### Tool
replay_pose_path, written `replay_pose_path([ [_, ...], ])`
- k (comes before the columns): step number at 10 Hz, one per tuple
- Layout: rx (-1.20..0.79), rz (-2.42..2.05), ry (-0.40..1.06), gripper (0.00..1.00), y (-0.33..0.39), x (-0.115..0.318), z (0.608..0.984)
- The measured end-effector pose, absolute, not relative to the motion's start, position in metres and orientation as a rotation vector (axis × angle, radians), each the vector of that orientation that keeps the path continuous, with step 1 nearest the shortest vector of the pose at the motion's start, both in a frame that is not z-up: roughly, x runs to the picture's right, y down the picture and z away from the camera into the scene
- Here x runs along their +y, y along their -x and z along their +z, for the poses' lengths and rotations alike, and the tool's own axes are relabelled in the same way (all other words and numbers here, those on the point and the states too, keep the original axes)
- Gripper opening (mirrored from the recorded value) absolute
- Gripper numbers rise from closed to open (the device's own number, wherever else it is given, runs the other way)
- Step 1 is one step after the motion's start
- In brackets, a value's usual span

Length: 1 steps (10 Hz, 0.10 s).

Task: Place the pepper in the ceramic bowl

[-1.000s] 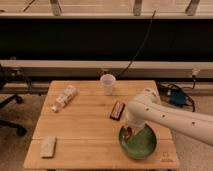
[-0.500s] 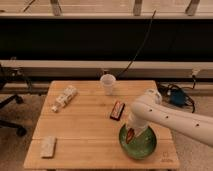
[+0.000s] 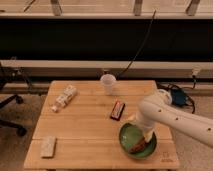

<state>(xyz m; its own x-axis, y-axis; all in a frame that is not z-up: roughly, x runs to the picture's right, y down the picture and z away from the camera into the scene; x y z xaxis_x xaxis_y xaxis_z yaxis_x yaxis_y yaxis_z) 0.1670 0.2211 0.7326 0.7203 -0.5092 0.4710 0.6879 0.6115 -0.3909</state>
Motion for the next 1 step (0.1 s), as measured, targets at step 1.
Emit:
replay_pose_path([
  [1, -0.330, -0.709, 0.591, 0.80, -0.1629, 0.2224, 0.7353],
])
